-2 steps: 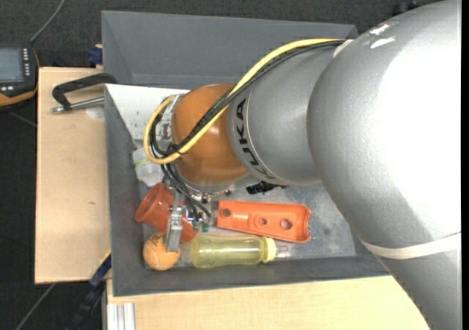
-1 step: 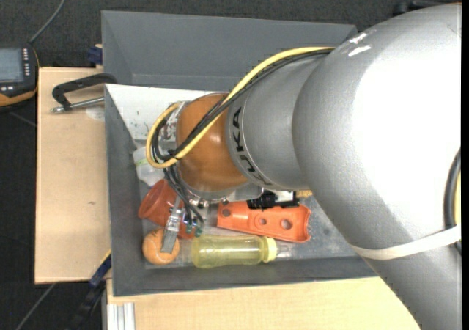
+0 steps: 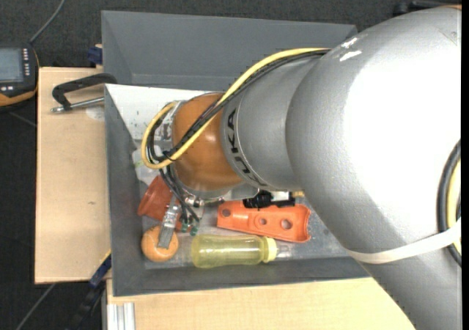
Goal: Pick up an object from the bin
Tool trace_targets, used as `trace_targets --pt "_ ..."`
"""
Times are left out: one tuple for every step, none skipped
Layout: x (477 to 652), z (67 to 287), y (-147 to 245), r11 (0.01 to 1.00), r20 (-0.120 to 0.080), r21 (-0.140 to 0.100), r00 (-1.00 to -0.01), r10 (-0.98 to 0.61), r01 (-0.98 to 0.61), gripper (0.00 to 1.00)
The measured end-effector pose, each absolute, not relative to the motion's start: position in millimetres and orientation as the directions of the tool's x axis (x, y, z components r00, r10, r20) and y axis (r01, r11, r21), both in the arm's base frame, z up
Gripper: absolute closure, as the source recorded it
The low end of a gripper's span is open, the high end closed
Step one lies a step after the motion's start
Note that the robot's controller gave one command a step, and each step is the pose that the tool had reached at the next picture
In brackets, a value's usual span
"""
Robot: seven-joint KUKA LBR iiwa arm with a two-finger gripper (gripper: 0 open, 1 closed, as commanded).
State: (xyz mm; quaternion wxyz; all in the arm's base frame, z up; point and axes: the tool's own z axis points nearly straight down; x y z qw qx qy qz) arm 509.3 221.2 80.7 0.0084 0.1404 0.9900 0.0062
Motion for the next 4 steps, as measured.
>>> trace_targets --pt "509.3 81 221 0.961 -0.015 0.015 -0.960 0.278 0.278 1.00" --pt "508.5 83 221 0.961 -0.014 0.013 -0.960 0.278 0.278 1.00" --pt "506.0 99 220 0.961 -0.010 0.009 -0.961 0.278 0.278 1.00" --pt "506.7 127 220 0.961 -0.013 0.011 -0.961 0.277 0.277 1.00"
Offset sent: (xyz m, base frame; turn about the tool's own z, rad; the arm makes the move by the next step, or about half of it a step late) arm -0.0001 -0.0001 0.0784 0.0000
